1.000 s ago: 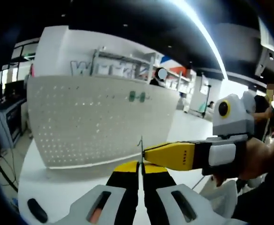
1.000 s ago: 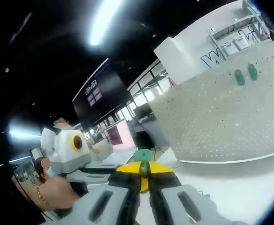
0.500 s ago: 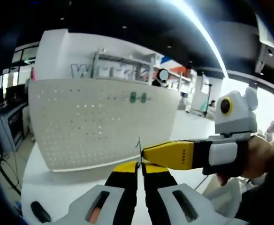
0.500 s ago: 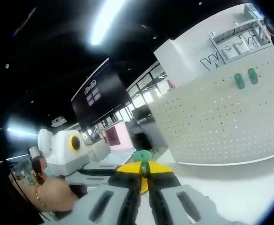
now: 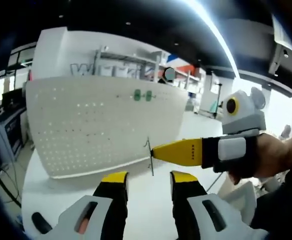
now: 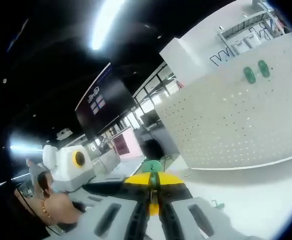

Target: Insert the hook assembly into the mounting plate slot until the hook locks in place.

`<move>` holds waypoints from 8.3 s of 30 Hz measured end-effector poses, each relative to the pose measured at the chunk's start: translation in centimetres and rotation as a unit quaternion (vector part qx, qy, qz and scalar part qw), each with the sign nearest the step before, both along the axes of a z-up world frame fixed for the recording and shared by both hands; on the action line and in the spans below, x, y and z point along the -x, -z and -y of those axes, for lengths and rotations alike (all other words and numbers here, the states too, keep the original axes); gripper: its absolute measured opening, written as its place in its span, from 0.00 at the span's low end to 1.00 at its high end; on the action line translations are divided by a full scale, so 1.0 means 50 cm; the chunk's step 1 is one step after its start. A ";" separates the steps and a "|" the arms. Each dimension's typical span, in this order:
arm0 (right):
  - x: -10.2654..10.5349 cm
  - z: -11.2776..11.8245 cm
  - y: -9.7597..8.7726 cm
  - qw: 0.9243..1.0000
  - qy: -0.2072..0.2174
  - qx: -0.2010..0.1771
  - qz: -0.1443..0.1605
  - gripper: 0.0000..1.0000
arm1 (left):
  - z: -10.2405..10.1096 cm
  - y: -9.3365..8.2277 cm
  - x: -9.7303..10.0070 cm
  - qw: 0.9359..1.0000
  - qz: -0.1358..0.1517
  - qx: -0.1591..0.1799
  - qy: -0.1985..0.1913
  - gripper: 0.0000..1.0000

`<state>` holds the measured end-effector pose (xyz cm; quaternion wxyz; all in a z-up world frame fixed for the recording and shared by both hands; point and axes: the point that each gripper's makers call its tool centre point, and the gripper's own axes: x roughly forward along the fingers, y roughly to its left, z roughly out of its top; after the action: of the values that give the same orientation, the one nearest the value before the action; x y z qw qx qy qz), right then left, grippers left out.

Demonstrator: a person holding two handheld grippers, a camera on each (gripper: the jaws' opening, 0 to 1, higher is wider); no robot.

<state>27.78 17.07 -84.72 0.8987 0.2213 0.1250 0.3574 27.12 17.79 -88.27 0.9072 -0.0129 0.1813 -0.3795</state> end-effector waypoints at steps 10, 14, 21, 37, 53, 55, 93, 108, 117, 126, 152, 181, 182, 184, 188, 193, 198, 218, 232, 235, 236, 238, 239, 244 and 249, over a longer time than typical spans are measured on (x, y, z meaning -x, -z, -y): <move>-0.025 0.034 -0.013 0.999 0.015 0.024 0.027 0.01 | 0.013 -0.027 0.010 1.000 -0.001 0.011 0.017 0.76; -0.028 0.038 -0.013 0.999 0.017 0.035 0.035 0.01 | 0.019 -0.030 0.012 1.000 -0.002 0.015 0.023 0.83; -0.026 0.039 -0.008 0.997 0.018 0.054 0.044 0.01 | 0.028 -0.032 0.015 0.999 0.001 0.031 0.023 0.95; -0.045 0.045 -0.006 0.995 0.038 0.070 0.057 0.01 | 0.026 -0.030 0.019 1.000 -0.001 0.024 0.019 1.00; -0.126 0.124 0.012 0.985 0.099 0.119 0.074 0.01 | 0.005 0.000 0.020 1.000 -0.021 0.010 0.013 1.00; -0.138 0.143 0.011 0.984 0.113 0.118 0.075 0.01 | -0.002 0.004 0.019 1.000 -0.024 0.010 0.007 1.00; -0.346 0.480 -0.095 0.937 0.305 0.124 0.116 0.01 | -0.065 0.054 -0.004 0.997 -0.058 -0.017 -0.038 0.99; -0.401 0.525 -0.111 0.928 0.330 0.120 0.127 0.01 | -0.087 0.066 -0.012 0.996 -0.072 -0.012 -0.053 0.99; -0.416 0.551 -0.115 0.923 0.342 0.119 0.131 0.01 | -0.081 0.069 -0.016 0.996 -0.076 -0.009 -0.054 0.99; -0.425 0.563 -0.102 0.919 0.351 0.118 0.133 0.01 | -0.079 0.072 -0.018 0.995 -0.079 -0.010 -0.051 0.98; -0.428 0.553 -0.078 0.900 0.373 0.171 0.147 0.05 | -0.074 0.081 -0.016 0.995 -0.087 -0.012 -0.046 0.95; -0.219 0.495 -0.063 0.906 0.372 0.156 0.130 0.29 | -0.083 0.097 0.034 0.994 -0.095 -0.023 -0.049 1.00; -0.203 0.482 -0.052 0.909 0.366 0.155 0.125 0.30 | -0.081 0.097 0.036 0.994 -0.096 -0.024 -0.049 1.00; -0.185 0.469 -0.023 0.915 0.358 0.152 0.105 0.32 | -0.080 0.097 0.038 0.994 -0.095 -0.025 -0.048 1.00; -0.140 0.442 0.036 0.925 0.338 0.158 0.070 0.35 | -0.078 0.099 0.046 0.994 -0.097 -0.025 -0.045 1.00; -0.080 0.413 0.104 0.936 0.299 0.180 0.038 0.38 | -0.083 0.100 0.053 0.994 -0.097 -0.024 -0.047 1.00; -0.016 0.391 0.177 0.943 0.254 0.213 -0.005 0.40 | -0.087 0.109 0.060 0.993 -0.101 -0.028 -0.047 1.00; 0.130 0.273 0.291 0.963 0.093 0.246 -0.064 0.52 | -0.096 0.138 0.090 0.991 -0.121 -0.043 -0.035 1.00; 0.199 0.174 0.319 0.968 -0.051 0.227 -0.089 0.45 | -0.111 0.187 0.119 0.983 -0.168 -0.055 -0.045 1.00; 0.189 0.166 0.323 0.967 -0.068 0.229 -0.091 0.45 | -0.116 0.203 0.128 0.981 -0.181 -0.059 -0.046 1.00; 0.186 0.165 0.326 0.966 -0.072 0.230 -0.094 0.45 | -0.117 0.206 0.130 0.980 -0.183 -0.059 -0.047 1.00; 0.174 0.162 0.331 0.964 -0.080 0.233 -0.095 0.44 | -0.120 0.211 0.133 0.979 -0.187 -0.058 -0.049 1.00; 0.166 0.160 0.336 0.963 -0.087 0.235 -0.097 0.44 | -0.121 0.212 0.135 0.979 -0.190 -0.058 -0.050 1.00; 0.125 0.144 0.351 0.960 -0.109 0.241 -0.094 0.41 | -0.128 0.223 0.136 0.977 -0.199 -0.056 -0.054 1.00; 0.082 0.119 0.374 0.953 -0.144 0.252 -0.091 0.39 | -0.127 0.231 0.135 0.975 -0.208 -0.057 -0.055 1.00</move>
<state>23.70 11.14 -103.41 0.8490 -0.0010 0.3232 0.4179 20.35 24.14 -99.83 0.8680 -0.0499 0.3868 -0.3073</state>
